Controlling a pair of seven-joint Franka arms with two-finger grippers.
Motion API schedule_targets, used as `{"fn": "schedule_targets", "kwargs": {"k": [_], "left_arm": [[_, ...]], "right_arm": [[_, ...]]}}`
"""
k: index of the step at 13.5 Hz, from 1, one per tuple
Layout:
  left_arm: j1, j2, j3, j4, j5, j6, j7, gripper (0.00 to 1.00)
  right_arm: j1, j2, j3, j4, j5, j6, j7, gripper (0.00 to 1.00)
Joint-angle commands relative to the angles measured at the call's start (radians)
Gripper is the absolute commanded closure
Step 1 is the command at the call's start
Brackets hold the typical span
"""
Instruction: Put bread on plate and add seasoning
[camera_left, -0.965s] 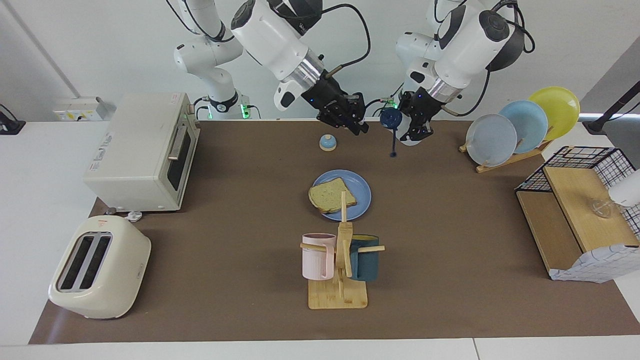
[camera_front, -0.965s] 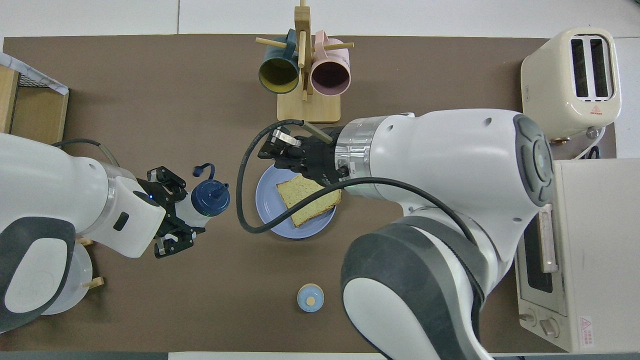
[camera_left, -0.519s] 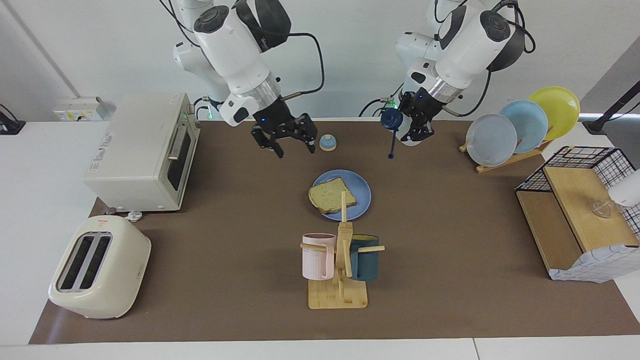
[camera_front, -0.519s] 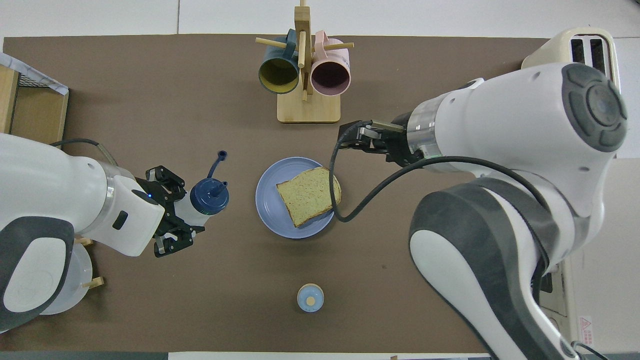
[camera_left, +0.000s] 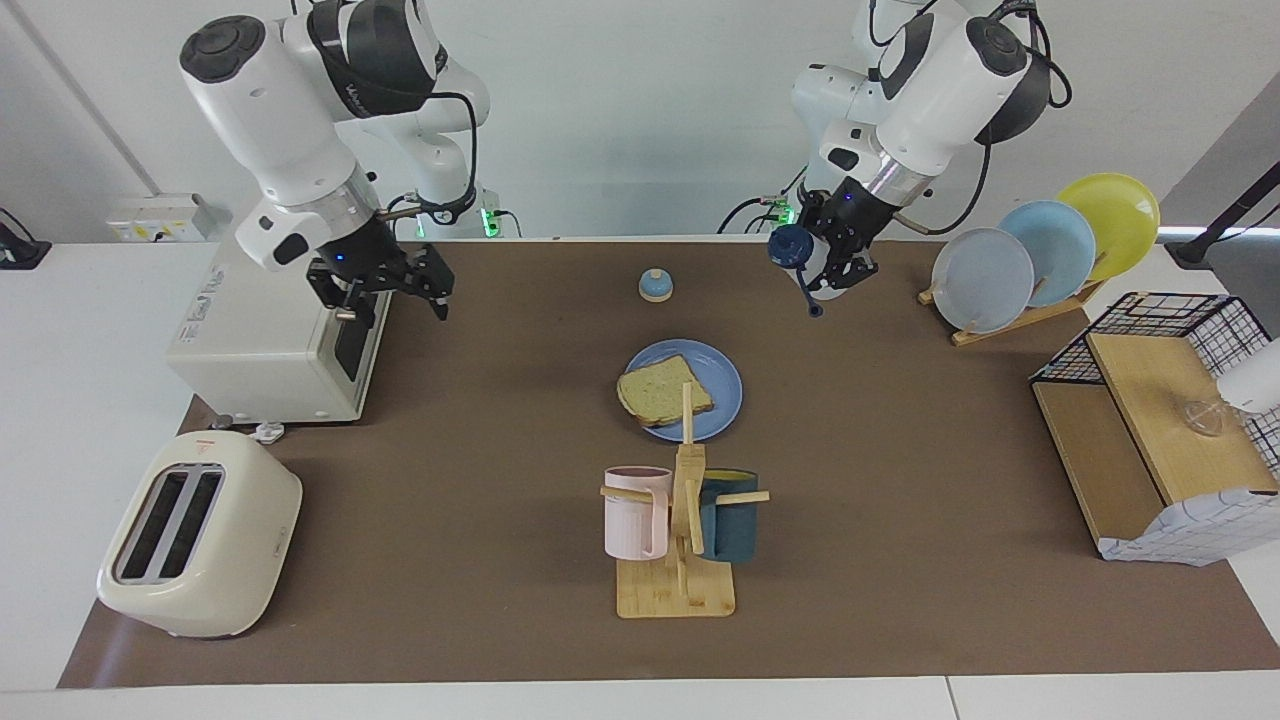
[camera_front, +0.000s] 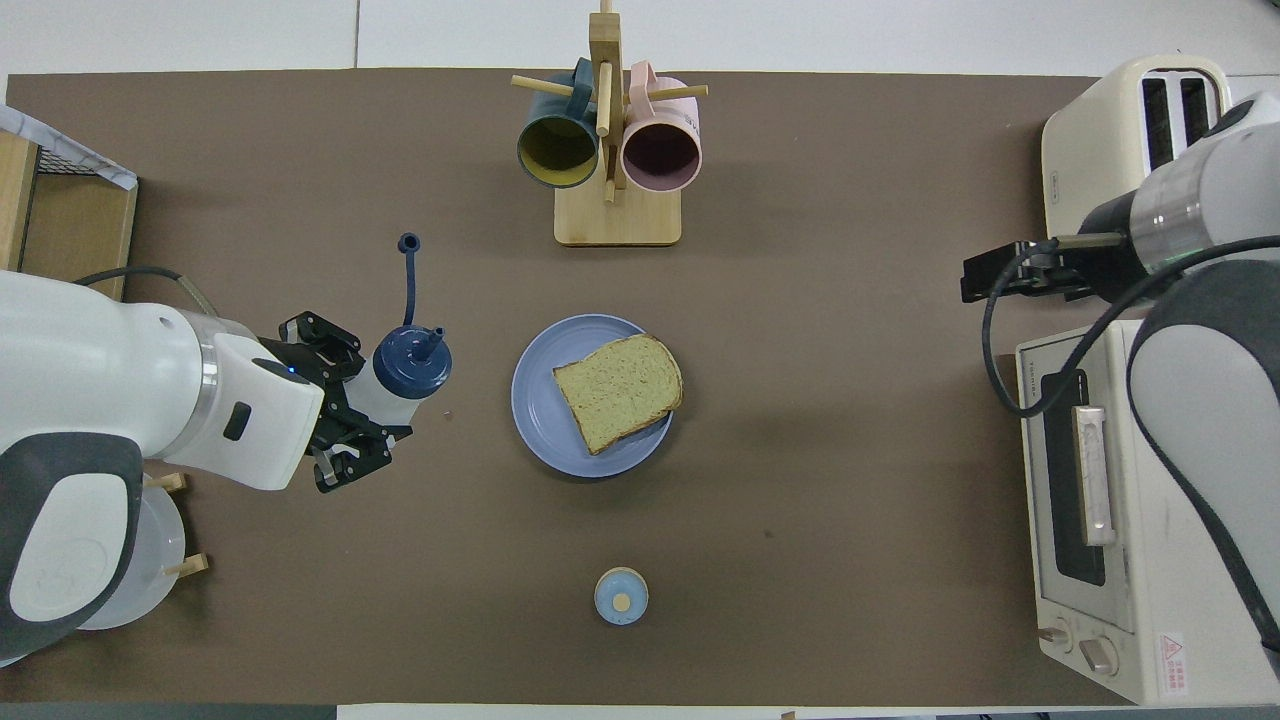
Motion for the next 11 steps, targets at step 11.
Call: {"fn": "schedule_targets", "kwargs": {"k": [11], "left_arm": [[-0.003,0.057,-0.075,0.096,0.323,-0.007,-0.010,1.00]], "right_arm": [[0.013,-0.124,-0.121,-0.141,-0.066,-0.088,-0.137,0.00]]}}
